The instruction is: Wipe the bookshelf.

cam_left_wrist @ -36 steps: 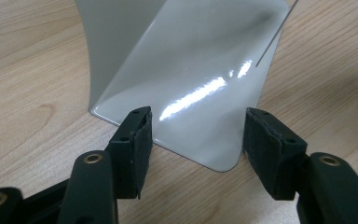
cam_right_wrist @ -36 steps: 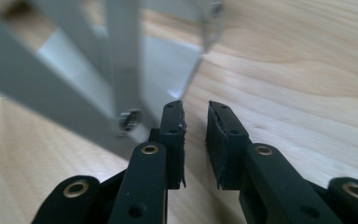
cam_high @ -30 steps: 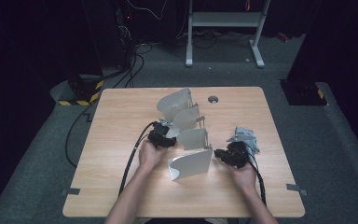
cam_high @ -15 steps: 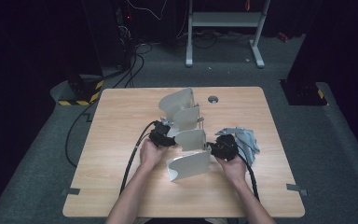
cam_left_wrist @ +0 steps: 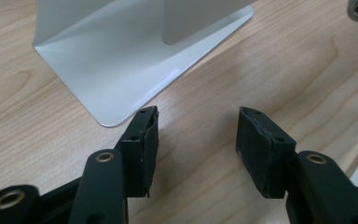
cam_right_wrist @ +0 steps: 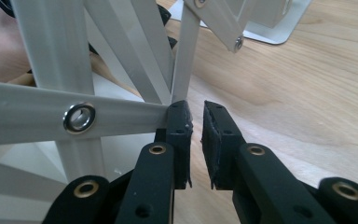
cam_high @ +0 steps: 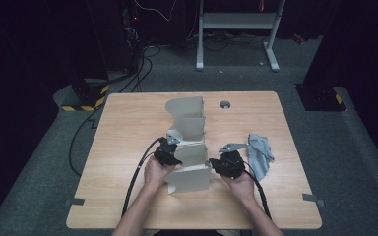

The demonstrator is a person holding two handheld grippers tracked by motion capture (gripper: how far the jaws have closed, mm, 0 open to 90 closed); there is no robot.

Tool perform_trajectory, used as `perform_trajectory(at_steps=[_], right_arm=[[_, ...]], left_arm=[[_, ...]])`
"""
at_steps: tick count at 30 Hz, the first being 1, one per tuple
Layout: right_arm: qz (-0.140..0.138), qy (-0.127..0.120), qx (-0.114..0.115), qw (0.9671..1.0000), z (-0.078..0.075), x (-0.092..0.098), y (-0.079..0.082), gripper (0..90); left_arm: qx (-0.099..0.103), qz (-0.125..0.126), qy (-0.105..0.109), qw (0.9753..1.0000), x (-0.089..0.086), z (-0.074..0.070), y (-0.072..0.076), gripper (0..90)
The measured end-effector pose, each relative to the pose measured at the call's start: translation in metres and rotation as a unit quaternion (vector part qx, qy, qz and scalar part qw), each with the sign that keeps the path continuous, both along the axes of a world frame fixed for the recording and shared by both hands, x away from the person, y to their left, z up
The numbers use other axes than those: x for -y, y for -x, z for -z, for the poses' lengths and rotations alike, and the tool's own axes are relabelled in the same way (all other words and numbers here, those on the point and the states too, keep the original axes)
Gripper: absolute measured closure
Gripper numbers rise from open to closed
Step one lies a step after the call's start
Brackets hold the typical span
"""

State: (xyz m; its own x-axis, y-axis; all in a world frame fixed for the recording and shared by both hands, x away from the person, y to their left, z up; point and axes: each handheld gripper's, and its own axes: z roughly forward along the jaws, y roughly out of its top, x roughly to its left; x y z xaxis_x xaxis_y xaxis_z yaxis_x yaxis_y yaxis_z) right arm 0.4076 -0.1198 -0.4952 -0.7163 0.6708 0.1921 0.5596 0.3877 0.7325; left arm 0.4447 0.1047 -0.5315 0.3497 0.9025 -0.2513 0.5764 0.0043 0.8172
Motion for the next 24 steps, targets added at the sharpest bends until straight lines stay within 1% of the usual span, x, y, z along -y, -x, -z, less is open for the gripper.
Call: perform_trajectory(at_steps=[2,5,7,8,9,10,12,13,14,15,16,17,18,20,22,23,24], right_arm=[[-0.002,0.003,-0.002,1.0,0.001,-0.001,0.001,79.1],[-0.004,0.013,0.002,0.9999,0.001,0.001,0.001,70.1],[0.008,0.017,0.009,0.9998,-0.003,0.008,0.002,63.0],[0.02,0.02,0.02,0.9994,-0.006,0.013,0.003,60.3],[0.032,0.018,0.029,0.9989,-0.01,0.02,0.003,57.4],[0.048,0.013,0.038,0.9981,-0.015,0.028,0.003,56.1],[0.082,0.004,0.057,0.995,-0.026,0.049,0.002,53.9],[0.093,0.003,0.064,0.9936,-0.029,0.056,0.001,53.4],[0.108,0.003,0.072,0.9915,-0.033,0.065,0.0,52.4],[0.122,0.009,0.079,0.9893,-0.036,0.074,0.0,51.9],[0.14,0.021,0.086,0.9862,-0.039,0.085,-0.001,51.3],[0.15,0.027,0.089,0.9843,-0.039,0.09,-0.002,50.8],[0.166,0.037,0.09,0.9814,-0.039,0.1,-0.003,50.2],[0.182,0.051,0.086,0.9781,-0.036,0.111,-0.006,48.6],[0.201,0.065,0.071,0.9749,-0.028,0.12,-0.01,46.6],[0.21,0.073,0.064,0.9728,-0.022,0.123,-0.012,45.5],[0.215,0.082,0.059,0.9714,-0.017,0.125,-0.014,44.9]], left_arm=[[0.0,-0.001,0.0,1.0,-0.001,0.0,0.002,49.0],[0.002,-0.001,0.002,1.0,-0.003,0.001,0.004,48.9],[0.007,-0.002,0.004,1.0,-0.005,0.001,0.006,48.4],[0.01,-0.001,0.004,0.9999,-0.006,0.002,0.006,48.4],[0.014,-0.002,0.004,0.9999,-0.007,0.003,0.007,48.1],[0.018,-0.002,0.009,0.9998,-0.007,0.004,0.008,47.9],[0.026,-0.004,0.014,0.9995,-0.009,0.005,0.009,46.7],[0.031,-0.004,0.017,0.9994,-0.01,0.006,0.01,46.2],[0.036,-0.006,0.019,0.9991,-0.011,0.007,0.011,45.8],[0.042,-0.009,0.021,0.9989,-0.012,0.009,0.013,45.5],[0.042,-0.012,0.023,0.9988,-0.012,0.009,0.013,45.2],[0.043,-0.013,0.022,0.9987,-0.013,0.009,0.014,45.0],[0.043,-0.016,0.021,0.9987,-0.013,0.009,0.014,44.7],[0.043,-0.017,0.02,0.9987,-0.013,0.009,0.014,44.4],[0.042,-0.02,0.02,0.9987,-0.013,0.009,0.014,43.4],[0.042,-0.02,0.02,0.9987,-0.013,0.009,0.013,42.8],[0.041,-0.021,0.023,0.9987,-0.013,0.009,0.013,42.0]])
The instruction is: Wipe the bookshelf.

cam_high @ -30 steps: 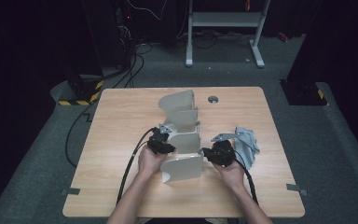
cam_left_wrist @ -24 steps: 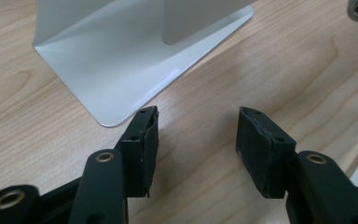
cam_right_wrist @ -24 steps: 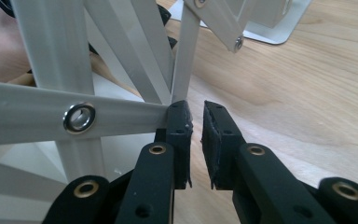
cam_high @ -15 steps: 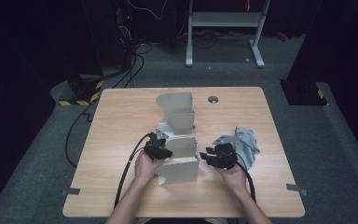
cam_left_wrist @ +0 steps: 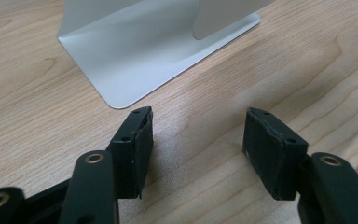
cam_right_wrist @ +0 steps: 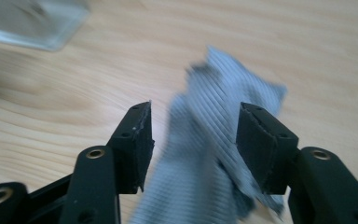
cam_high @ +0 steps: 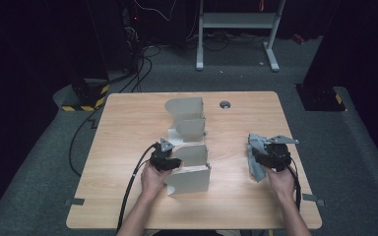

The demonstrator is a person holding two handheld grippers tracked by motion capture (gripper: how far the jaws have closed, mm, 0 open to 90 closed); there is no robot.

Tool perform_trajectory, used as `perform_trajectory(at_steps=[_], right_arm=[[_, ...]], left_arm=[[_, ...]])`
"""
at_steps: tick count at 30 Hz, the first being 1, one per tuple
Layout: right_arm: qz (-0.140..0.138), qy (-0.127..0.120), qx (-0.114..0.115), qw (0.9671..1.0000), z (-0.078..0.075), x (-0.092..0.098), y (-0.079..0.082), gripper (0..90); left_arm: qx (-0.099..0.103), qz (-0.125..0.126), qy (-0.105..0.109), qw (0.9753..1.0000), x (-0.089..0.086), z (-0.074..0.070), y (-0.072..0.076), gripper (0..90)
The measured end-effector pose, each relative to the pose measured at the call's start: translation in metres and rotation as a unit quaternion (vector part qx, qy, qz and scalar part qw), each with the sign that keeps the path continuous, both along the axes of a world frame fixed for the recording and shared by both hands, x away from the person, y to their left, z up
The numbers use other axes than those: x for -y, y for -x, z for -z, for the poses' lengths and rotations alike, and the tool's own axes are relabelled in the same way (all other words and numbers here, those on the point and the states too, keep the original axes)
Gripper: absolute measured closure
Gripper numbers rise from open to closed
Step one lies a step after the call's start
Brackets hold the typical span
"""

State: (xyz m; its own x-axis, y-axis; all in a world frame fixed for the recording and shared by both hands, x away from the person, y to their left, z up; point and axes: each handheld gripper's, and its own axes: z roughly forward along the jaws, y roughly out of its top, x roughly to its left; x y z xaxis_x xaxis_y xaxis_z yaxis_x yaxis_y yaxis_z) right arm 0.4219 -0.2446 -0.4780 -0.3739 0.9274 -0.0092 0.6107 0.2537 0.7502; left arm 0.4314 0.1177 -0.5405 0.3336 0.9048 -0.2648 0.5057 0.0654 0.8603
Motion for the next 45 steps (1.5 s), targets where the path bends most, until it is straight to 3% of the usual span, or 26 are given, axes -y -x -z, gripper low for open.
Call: perform_trajectory(at_steps=[6,9,11,16,22,25,27,30,32,37,40,42,45], right_arm=[[0.019,0.033,-0.044,0.9983,0.03,-0.001,-0.016,42.0],[0.022,0.043,-0.046,0.9978,0.038,-0.005,-0.02,44.7],[0.023,0.053,-0.039,0.9975,0.038,-0.009,-0.019,49.7],[0.007,0.057,-0.038,0.9976,0.035,-0.017,-0.015,48.4],[0.027,0.043,0.009,0.9987,0.018,-0.015,-0.014,40.0],[0.035,0.028,-0.013,0.9989,0.019,-0.013,-0.028,38.7],[0.033,0.031,-0.024,0.9987,0.024,-0.014,-0.036,41.2],[0.02,0.041,-0.043,0.998,0.033,-0.018,-0.044,52.0],[0.018,0.056,-0.037,0.9976,0.035,-0.021,-0.043,58.7],[0.003,0.057,-0.038,0.9976,0.032,-0.023,-0.043,77.3],[-0.019,0.042,-0.043,0.998,0.03,-0.029,-0.042,79.8],[-0.04,0.011,-0.044,0.9982,0.024,-0.036,-0.042,80.1],[-0.083,-0.02,-0.017,0.9962,0.005,-0.059,-0.039,80.1]], left_arm=[[-0.001,-0.006,-0.003,1.0,0.0,0.0,-0.001,35.9],[-0.002,-0.011,-0.001,0.9999,0.0,0.0,-0.001,33.5],[-0.002,-0.011,-0.002,0.9999,0.0,0.0,-0.001,33.1],[-0.002,-0.012,-0.002,0.9999,0.0,0.0,-0.001,32.8],[-0.002,-0.01,-0.003,0.9999,0.001,0.0,-0.001,32.9],[-0.002,-0.01,-0.002,0.9999,0.001,0.0,-0.001,32.7],[-0.002,-0.01,-0.002,0.9999,0.001,0.001,-0.001,32.5],[-0.002,-0.01,-0.003,0.9999,0.001,0.001,-0.001,32.4],[-0.002,-0.01,-0.002,1.0,0.001,0.001,-0.001,32.4],[-0.002,-0.01,-0.003,0.9999,0.001,0.0,-0.001,32.4],[-0.002,-0.007,-0.004,1.0,0.001,0.0,-0.001,32.4],[-0.002,-0.003,-0.006,1.0,0.001,0.0,-0.001,32.8],[-0.002,-0.003,-0.006,1.0,0.001,0.0,-0.001,32.9]])
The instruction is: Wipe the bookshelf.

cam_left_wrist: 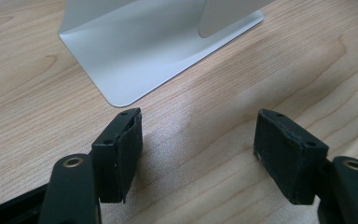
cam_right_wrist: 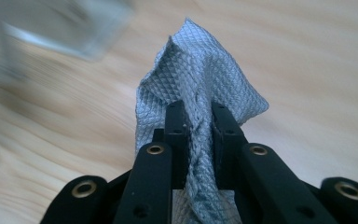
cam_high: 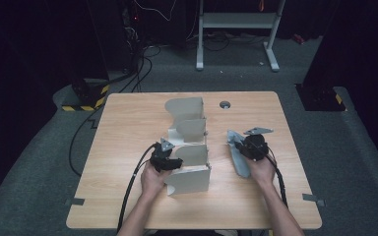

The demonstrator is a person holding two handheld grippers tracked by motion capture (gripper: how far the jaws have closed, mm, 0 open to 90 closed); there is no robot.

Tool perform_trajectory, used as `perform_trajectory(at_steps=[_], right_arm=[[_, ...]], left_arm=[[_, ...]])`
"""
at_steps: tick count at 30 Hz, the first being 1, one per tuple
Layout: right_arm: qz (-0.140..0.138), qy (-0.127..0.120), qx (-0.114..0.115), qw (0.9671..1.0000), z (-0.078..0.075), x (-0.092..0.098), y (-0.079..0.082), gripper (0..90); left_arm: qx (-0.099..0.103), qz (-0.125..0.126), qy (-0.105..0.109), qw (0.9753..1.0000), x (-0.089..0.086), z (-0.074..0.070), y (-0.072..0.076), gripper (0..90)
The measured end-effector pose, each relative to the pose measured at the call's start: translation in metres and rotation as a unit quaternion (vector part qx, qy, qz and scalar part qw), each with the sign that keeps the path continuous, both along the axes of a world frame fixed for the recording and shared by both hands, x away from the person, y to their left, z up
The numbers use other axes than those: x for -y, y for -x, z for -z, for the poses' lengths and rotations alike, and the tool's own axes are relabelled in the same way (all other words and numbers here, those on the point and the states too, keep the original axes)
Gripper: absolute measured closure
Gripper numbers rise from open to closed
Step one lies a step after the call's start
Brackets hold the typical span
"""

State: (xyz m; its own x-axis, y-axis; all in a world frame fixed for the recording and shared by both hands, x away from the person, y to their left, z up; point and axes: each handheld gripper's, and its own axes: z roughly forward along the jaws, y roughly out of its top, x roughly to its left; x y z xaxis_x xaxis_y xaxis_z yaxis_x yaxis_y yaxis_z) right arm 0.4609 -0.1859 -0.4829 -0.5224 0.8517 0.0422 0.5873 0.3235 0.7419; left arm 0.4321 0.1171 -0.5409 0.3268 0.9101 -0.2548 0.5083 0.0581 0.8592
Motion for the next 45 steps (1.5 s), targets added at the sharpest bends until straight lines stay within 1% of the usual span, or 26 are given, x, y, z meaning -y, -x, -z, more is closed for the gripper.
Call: perform_trajectory(at_steps=[2,3,5,8,9,11,13,15,17,21,25,26,29,30,33,34,35,36,37,38,39,40,42,43,44,45], right_arm=[[-0.023,-0.03,0.007,0.9993,-0.012,-0.013,-0.005,80.2],[-0.032,-0.045,0.011,0.9984,-0.019,-0.02,-0.01,80.2],[-0.049,-0.075,0.009,0.9959,-0.028,-0.031,-0.017,80.2],[-0.067,-0.1,0.011,0.9927,-0.042,-0.046,-0.024,80.3],[-0.073,-0.106,0.019,0.9915,-0.049,-0.052,-0.026,80.2],[-0.082,-0.109,0.032,0.9901,-0.059,-0.058,-0.028,80.3],[-0.095,-0.118,0.033,0.9879,-0.068,-0.065,-0.03,80.3],[-0.099,-0.108,0.036,0.9885,-0.068,-0.072,-0.029,80.5],[-0.101,-0.102,0.03,0.9893,-0.064,-0.074,-0.03,80.5],[-0.093,-0.103,0.001,0.9904,-0.045,-0.075,-0.038,80.6],[-0.086,-0.081,-0.027,0.9926,-0.023,-0.079,-0.043,80.6],[-0.082,-0.077,-0.039,0.9929,-0.017,-0.08,-0.046,80.5],[-0.079,-0.071,-0.052,0.993,-0.009,-0.08,-0.052,80.5],[-0.078,-0.076,-0.053,0.9926,-0.01,-0.08,-0.052,80.5],[-0.081,-0.086,-0.04,0.9922,-0.018,-0.079,-0.048,80.4],[-0.082,-0.089,-0.035,0.992,-0.021,-0.078,-0.047,80.4],[-0.084,-0.092,-0.028,0.9918,-0.026,-0.077,-0.045,80.4],[-0.086,-0.095,-0.023,0.9915,-0.03,-0.076,-0.043,80.4],[-0.088,-0.097,-0.013,0.9912,-0.035,-0.074,-0.042,80.4],[-0.088,-0.102,-0.008,0.9909,-0.038,-0.073,-0.04,80.4],[-0.088,-0.106,-0.007,0.9904,-0.04,-0.072,-0.039,80.4],[-0.089,-0.108,-0.004,0.9902,-0.041,-0.071,-0.039,80.4],[-0.09,-0.114,-0.003,0.9894,-0.044,-0.069,-0.038,80.4],[-0.092,-0.117,-0.004,0.9888,-0.045,-0.07,-0.038,80.5],[-0.095,-0.116,-0.002,0.9887,-0.048,-0.071,-0.038,80.4],[-0.096,-0.115,0.0,0.9888,-0.05,-0.072,-0.038,80.5]], left_arm=[[0.0,0.0,0.0,1.0,0.0,0.0,0.0,32.9],[0.0,-0.001,0.0,1.0,0.0,0.0,0.0,32.9],[0.0,-0.001,0.001,1.0,0.0,0.0,0.0,32.9],[0.0,-0.001,0.001,1.0,0.0,0.0,0.0,33.2],[0.0,0.0,0.0,1.0,0.0,0.0,0.0,33.5],[0.0,0.003,-0.002,1.0,0.0,0.0,0.001,34.3],[0.001,0.006,-0.001,1.0,0.0,0.0,0.001,35.8],[0.0,0.008,-0.001,1.0,0.0,0.0,0.001,36.2],[0.0,0.009,-0.002,1.0,0.0,0.0,0.001,36.2],[-0.001,0.011,-0.003,0.9999,0.0,0.0,0.002,36.2],[-0.001,0.01,-0.003,0.9999,0.0,0.0,0.002,36.2],[-0.001,0.011,-0.004,0.9999,0.0,0.0,0.002,36.2],[0.0,0.004,0.0,1.0,0.0,0.0,0.001,35.1],[-0.001,0.003,-0.001,1.0,0.0,0.0,0.001,34.3],[-0.004,0.002,-0.005,1.0,-0.003,0.0,0.0,32.9],[-0.003,-0.009,-0.003,1.0,-0.004,0.0,-0.001,32.9],[-0.004,-0.025,0.003,0.9997,-0.005,-0.001,-0.004,33.0],[-0.009,-0.037,0.003,0.9993,-0.007,-0.002,-0.009,33.5],[-0.01,-0.046,0.001,0.9989,-0.01,-0.002,-0.013,33.2],[-0.01,-0.056,0.003,0.9984,-0.013,-0.002,-0.017,33.3],[-0.011,-0.061,0.003,0.9981,-0.015,-0.002,-0.02,33.7],[-0.019,-0.064,-0.006,0.9978,-0.018,-0.003,-0.026,33.6],[-0.027,-0.07,-0.011,0.9971,-0.022,-0.005,-0.033,34.2],[-0.027,-0.074,-0.006,0.9969,-0.023,-0.005,-0.038,34.3],[-0.028,-0.073,-0.01,0.9969,-0.024,-0.005,-0.041,34.5],[-0.024,-0.073,-0.009,0.997,-0.025,-0.005,-0.043,34.9]])
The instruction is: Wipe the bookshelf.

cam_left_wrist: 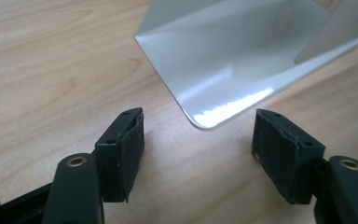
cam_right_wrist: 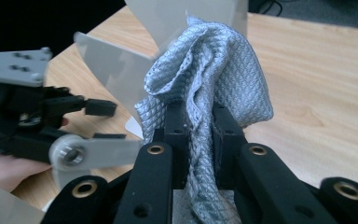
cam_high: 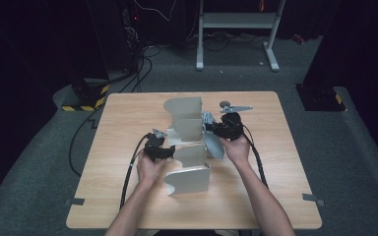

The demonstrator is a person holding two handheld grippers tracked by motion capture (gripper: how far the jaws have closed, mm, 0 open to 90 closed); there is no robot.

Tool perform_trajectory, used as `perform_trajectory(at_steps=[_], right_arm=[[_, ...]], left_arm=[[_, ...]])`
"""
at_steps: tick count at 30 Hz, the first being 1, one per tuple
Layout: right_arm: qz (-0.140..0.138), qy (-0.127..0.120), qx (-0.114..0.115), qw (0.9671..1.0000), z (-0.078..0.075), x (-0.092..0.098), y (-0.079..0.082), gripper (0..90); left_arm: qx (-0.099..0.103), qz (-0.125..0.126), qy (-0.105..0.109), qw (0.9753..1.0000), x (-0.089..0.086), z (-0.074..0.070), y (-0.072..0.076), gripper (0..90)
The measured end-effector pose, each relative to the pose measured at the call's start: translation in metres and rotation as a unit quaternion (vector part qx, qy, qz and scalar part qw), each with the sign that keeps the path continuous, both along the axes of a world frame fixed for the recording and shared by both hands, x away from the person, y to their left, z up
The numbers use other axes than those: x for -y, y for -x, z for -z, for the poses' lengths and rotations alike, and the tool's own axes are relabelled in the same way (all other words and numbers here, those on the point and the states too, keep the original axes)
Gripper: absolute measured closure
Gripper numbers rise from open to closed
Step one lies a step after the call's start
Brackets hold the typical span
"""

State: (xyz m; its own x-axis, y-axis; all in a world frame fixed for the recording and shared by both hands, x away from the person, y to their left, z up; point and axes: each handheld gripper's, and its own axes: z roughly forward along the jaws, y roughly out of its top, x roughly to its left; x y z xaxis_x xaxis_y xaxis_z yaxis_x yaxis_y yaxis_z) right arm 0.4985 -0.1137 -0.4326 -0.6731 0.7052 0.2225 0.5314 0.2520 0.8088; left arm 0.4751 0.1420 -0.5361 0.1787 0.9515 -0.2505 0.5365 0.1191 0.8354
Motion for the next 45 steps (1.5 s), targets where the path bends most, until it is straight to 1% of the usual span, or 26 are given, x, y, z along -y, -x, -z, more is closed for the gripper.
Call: perform_trajectory(at_steps=[1,2,4,5,8,10,11,13,15,17,18,19,22,23,25,27,28,29,31,34,38,39,41,42,43,45], right_arm=[[-0.002,0.004,0.005,1.0,-0.002,-0.002,0.0,80.5],[-0.003,0.012,0.008,0.9999,-0.004,-0.005,0.001,80.5],[-0.005,0.012,0.006,0.9999,-0.003,-0.007,0.0,80.5],[-0.005,0.012,0.002,0.9999,0.0,-0.008,-0.001,80.5],[-0.004,0.022,-0.009,0.9997,0.011,-0.013,-0.003,80.4],[-0.003,0.013,-0.012,0.9998,0.017,-0.013,-0.005,80.5],[-0.003,0.011,-0.012,0.9999,0.017,-0.013,-0.005,80.5],[-0.001,0.019,-0.011,0.9998,0.018,-0.014,-0.004,80.4],[0.0,0.017,-0.013,0.9998,0.018,-0.014,-0.005,80.4],[0.001,0.021,-0.014,0.9997,0.017,-0.014,-0.005,80.4],[0.0,0.021,-0.016,0.9996,0.015,-0.014,-0.005,80.4],[-0.001,0.02,-0.013,0.9997,0.011,-0.014,-0.004,80.4],[-0.003,0.005,0.005,1.0,-0.003,-0.013,-0.001,80.5],[-0.004,-0.001,0.016,0.9999,-0.01,-0.012,0.001,80.5],[-0.004,-0.007,0.032,0.9995,-0.024,-0.01,0.004,80.5],[-0.006,-0.009,0.045,0.9989,-0.033,-0.011,0.006,80.5],[-0.008,-0.006,0.049,0.9988,-0.036,-0.012,0.006,80.5],[-0.009,-0.002,0.05,0.9987,-0.037,-0.014,0.006,80.5],[-0.011,0.0,0.045,0.9989,-0.033,-0.016,0.005,80.5],[-0.005,-0.015,0.032,0.9994,-0.023,-0.013,0.002,80.5],[0.003,-0.003,0.007,1.0,-0.005,-0.009,-0.003,80.5],[0.003,0.003,0.002,1.0,-0.001,-0.01,-0.003,80.5],[0.0,0.024,-0.015,0.9996,0.015,-0.017,-0.006,80.5],[0.001,0.029,-0.02,0.9994,0.02,-0.019,-0.007,80.5],[0.003,0.031,-0.028,0.9991,0.028,-0.021,-0.01,80.5],[0.008,0.03,-0.041,0.9987,0.038,-0.021,-0.014,80.5]], left_arm=[[0.009,-0.002,0.006,0.9999,-0.001,0.002,-0.002,36.1],[0.015,-0.001,0.009,0.9999,-0.001,0.002,-0.002,36.1],[0.016,-0.007,0.013,0.9998,0.0,0.002,-0.004,35.9],[0.014,-0.002,0.008,0.9999,-0.001,0.002,-0.004,35.8],[0.015,0.001,0.01,0.9998,0.0,0.003,-0.006,35.6],[0.015,0.007,0.01,0.9998,0.001,0.003,-0.008,34.9],[0.016,0.009,0.011,0.9998,0.003,0.003,-0.009,34.9],[0.015,0.013,0.01,0.9998,0.005,0.003,-0.01,34.9],[0.016,0.017,0.008,0.9997,0.006,0.003,-0.011,34.9],[0.019,0.017,0.012,0.9996,0.007,0.003,-0.011,35.0],[0.019,0.018,0.011,0.9996,0.007,0.003,-0.011,35.1],[0.019,0.019,0.01,0.9996,0.007,0.003,-0.011,35.1],[0.016,0.018,0.01,0.9997,0.008,0.003,-0.011,34.9],[0.016,0.017,0.009,0.9997,0.008,0.003,-0.012,34.7],[0.016,0.017,0.009,0.9997,0.008,0.003,-0.012,34.4],[0.017,0.016,0.009,0.9997,0.008,0.003,-0.012,34.3],[0.017,0.014,0.012,0.9997,0.009,0.003,-0.012,34.1],[0.017,0.014,0.01,0.9997,0.009,0.003,-0.011,33.9],[0.019,0.014,0.01,0.9997,0.009,0.003,-0.011,33.9],[0.019,0.014,0.01,0.9997,0.008,0.003,-0.011,33.9],[0.02,0.014,0.01,0.9997,0.009,0.003,-0.011,34.1],[0.02,0.015,0.009,0.9997,0.009,0.004,-0.011,34.1],[0.02,0.016,0.007,0.9996,0.009,0.004,-0.011,34.5],[0.02,0.016,0.008,0.9996,0.009,0.004,-0.011,34.5],[0.02,0.016,0.009,0.9996,0.009,0.004,-0.011,34.3],[0.02,0.015,0.011,0.9996,0.009,0.003,-0.011,34.0]])
